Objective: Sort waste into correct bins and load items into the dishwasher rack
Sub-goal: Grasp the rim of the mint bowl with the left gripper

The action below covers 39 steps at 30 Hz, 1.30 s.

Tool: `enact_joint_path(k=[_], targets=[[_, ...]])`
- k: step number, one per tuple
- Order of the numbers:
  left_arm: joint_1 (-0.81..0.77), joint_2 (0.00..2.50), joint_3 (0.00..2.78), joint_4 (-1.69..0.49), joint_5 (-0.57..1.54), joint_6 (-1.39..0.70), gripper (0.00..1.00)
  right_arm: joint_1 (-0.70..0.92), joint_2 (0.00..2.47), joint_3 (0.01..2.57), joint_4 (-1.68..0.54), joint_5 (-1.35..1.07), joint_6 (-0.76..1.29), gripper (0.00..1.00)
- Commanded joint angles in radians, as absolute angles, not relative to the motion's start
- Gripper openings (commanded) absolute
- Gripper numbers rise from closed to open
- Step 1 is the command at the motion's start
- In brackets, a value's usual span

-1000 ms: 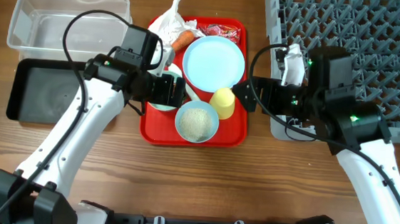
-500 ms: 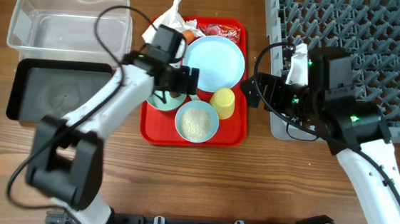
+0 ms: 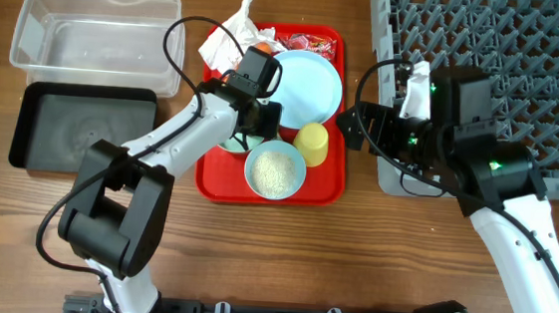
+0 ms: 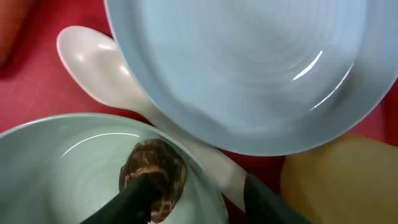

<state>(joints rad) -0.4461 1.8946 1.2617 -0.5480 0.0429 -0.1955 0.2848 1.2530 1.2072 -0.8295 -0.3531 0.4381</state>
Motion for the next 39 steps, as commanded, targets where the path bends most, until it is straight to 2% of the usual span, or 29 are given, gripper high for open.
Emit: enact_joint_path(k=[1,7,12,14,28,36,39], targets=[[-0.452,1.908,1.277,-0.545,-0.032,-0.195,0.43,0.289,1.261,1.222,-0.83,-0.328,0.448,1.0],[-0.452,1.908,1.277,-0.545,-0.051,-0.199,0.36,0.289,1.261,1.222,-0.827,-0.32,0.448,1.0],[-0.452,1.909,1.277,-0.542,-0.06,-0.218,0.21,0.289,1.261,1.222,-0.827,-0.314,0.449,1.0],[-0.451,1.912,1.277,-0.538,-0.083,-0.218,0.18,0.289,1.261,1.222,-0.827,-0.314,0.45,1.0],[-0.452,1.932,1.277,-0.542,-0.125,-0.218,0.15,0.289,1.261,1.222,-0.831,-0.309,0.448,1.0],[-0.452,1.932,1.275,-0.545,-0.125,-0.218,0.1,0.289,1.261,1.222,-0.831,-0.306,0.448,1.0],[-0.452,1.932,1.275,-0.545,-0.125,-0.218,0.04,0.289,1.261,1.222,-0.83,-0.303,0.448,1.0]])
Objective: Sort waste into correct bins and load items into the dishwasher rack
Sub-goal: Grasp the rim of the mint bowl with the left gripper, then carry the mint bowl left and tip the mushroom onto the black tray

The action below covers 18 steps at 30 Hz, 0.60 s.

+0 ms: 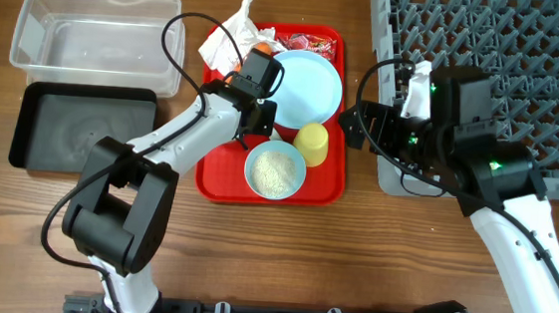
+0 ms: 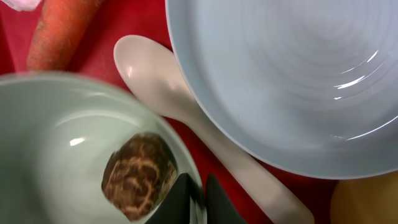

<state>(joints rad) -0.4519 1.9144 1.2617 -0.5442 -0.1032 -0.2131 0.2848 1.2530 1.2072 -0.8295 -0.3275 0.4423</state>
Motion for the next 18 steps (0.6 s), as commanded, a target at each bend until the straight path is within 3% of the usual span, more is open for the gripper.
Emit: enact_joint_path(k=[1,7,18], targets=[[-0.452,1.932,1.275,-0.545,-0.125,-0.218,0.04,0.289,1.261,1.222,-0.831,-0.303,0.448,1.0],[-0.45,1.907,1.286,-0.557,-0.125,-0.225,0.04,0.289,1.261,1.222,-0.83,-0.303,0.448,1.0],[-0.346,1.661,1.404,-0.794,-0.117,-0.327,0.04,0.289,1.261,1.222,-0.831,-0.303,0.448,1.0]])
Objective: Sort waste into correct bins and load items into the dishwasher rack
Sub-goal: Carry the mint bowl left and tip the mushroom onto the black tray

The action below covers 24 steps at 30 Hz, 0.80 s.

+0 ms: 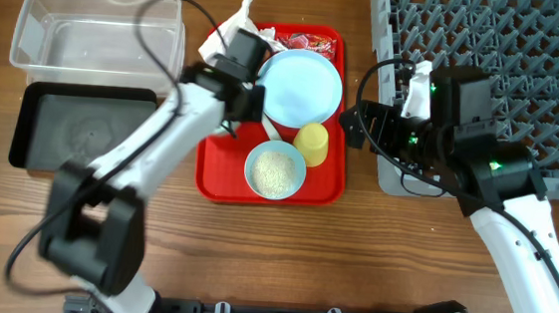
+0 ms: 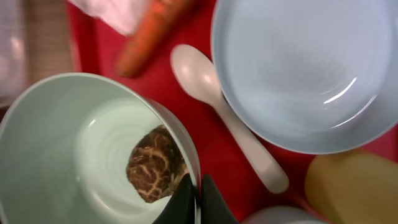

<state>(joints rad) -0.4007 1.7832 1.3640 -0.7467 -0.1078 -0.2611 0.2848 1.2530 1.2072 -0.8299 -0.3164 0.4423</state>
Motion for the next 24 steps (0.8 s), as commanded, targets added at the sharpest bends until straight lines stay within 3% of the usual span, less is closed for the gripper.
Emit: enact_joint_path(k=[1,10,24], targets=[[-0.324,1.639,1.404,-0.821,-0.101,-0.327,0.04,0.289,1.261,1.222,-0.831,-0.303,0.448,1.0],[0.003,1.559,1.402,-1.019,0.153,-0.284,0.04,0.289,1.261,1.222,-0.831,-0.303,0.448,1.0],[0.532,1.646,1.354,-0.999,0.783,-0.006,0.04,0.289,1.261,1.222,-0.83,-0.303,0.448,1.0]])
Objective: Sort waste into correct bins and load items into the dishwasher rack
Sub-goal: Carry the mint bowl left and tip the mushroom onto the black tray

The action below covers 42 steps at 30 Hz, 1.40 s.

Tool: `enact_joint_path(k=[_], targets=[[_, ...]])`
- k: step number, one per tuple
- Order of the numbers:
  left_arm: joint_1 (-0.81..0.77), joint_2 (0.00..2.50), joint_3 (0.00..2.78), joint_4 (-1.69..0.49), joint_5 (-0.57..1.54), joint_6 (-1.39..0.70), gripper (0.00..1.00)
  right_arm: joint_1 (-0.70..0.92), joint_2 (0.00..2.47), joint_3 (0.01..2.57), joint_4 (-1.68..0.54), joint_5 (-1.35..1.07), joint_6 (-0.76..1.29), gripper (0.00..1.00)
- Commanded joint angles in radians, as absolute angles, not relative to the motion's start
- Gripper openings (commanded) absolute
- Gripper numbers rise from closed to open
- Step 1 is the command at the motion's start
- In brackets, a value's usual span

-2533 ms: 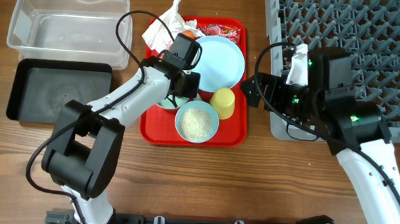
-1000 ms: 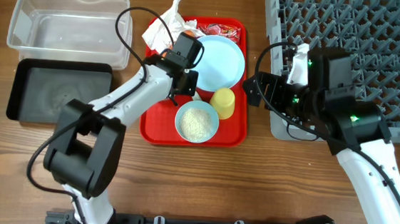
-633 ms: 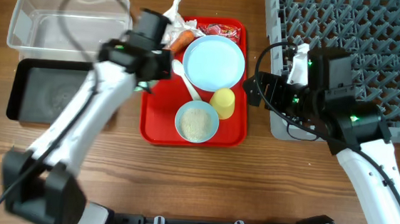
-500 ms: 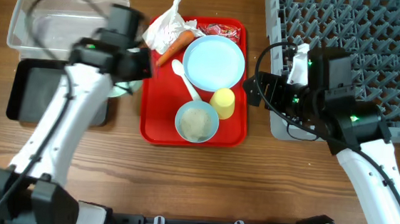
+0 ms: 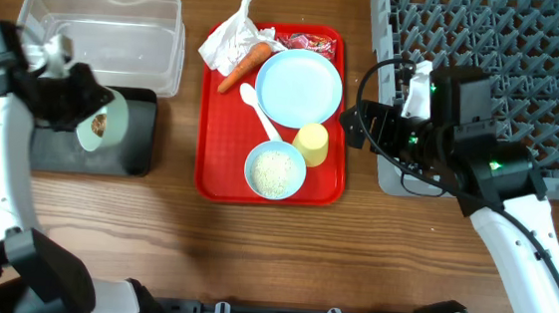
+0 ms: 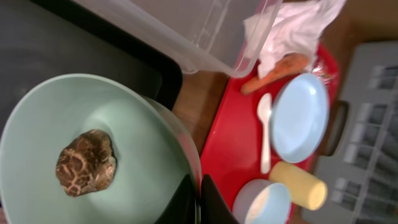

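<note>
My left gripper (image 6: 198,194) is shut on the rim of a pale green bowl (image 6: 93,162) that holds a brown mushroom (image 6: 85,162). In the overhead view the green bowl (image 5: 93,126) hangs over the right part of the black bin (image 5: 50,148). On the red tray (image 5: 214,161) lie a light blue plate (image 5: 299,86), a white spoon (image 5: 259,111), a carrot (image 5: 244,64), a yellow cup (image 5: 312,142) and a blue bowl of rice (image 5: 275,170). My right gripper (image 5: 362,123) hovers beside the grey dishwasher rack (image 5: 507,54); whether it is open is unclear.
A clear plastic bin (image 5: 99,37) stands behind the black bin. Crumpled white paper (image 5: 231,33) and a red wrapper (image 5: 308,44) lie at the tray's far edge. Bare wood runs along the front of the table.
My left gripper has carried the green bowl with the mushroom from the tray's left side over to the black bin. The right arm has not moved.
My left gripper stood open over the green bowl's rim on the tray. It was then shut on the rim, then held the bowl raised at the tray's left side. Now the bowl is over the black bin. The right arm stayed still throughout.
</note>
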<state>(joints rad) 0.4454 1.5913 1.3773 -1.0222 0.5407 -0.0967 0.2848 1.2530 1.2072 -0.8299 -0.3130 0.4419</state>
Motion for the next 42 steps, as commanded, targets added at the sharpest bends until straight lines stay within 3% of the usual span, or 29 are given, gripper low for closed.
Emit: enact_joint_path(k=[1,9,20,33,42], targets=[[0.554,1.667,1.354,-0.99,0.819,-0.003,0.04,0.289,1.261,1.222,-0.83,-0.303,0.448,1.0],[0.671,1.861,1.354,-0.963,1.18,0.109,0.04,0.289,1.261,1.222,-0.831,-0.303,0.448,1.0],[0.805,1.945,1.354,-0.966,1.543,0.1,0.04,0.289,1.261,1.222,-0.839,-0.303,0.448,1.0],[0.839,1.945,1.354,-0.992,1.576,0.097,0.04,0.289,1.262,1.222,-0.844,-0.303,0.448,1.0],[0.732,1.879,1.36,-0.957,1.57,0.123,0.04,0.289,1.275,1.222,-0.834,-0.303,0.456,1.0]])
